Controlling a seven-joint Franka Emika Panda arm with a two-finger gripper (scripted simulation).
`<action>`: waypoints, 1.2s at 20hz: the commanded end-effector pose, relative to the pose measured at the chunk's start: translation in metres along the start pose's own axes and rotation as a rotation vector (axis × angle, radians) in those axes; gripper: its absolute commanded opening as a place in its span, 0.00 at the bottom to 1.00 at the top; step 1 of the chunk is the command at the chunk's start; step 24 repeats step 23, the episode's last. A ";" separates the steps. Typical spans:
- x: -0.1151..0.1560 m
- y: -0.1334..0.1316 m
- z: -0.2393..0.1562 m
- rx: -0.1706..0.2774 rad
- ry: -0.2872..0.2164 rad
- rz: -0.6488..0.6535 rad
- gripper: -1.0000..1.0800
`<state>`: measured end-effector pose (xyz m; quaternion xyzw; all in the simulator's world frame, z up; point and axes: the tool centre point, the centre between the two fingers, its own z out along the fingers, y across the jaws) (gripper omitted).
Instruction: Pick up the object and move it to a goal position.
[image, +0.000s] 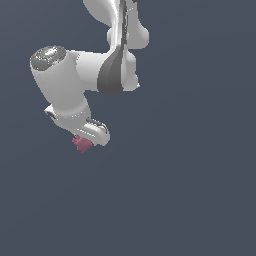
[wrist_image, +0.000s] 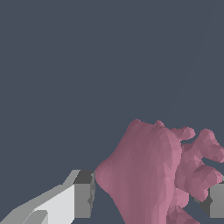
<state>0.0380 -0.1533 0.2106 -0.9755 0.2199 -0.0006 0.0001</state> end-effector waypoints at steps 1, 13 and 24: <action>0.012 0.014 -0.021 0.000 -0.001 -0.001 0.00; 0.051 0.052 -0.078 0.000 -0.001 -0.001 0.00; 0.059 0.058 -0.089 0.000 -0.001 -0.001 0.00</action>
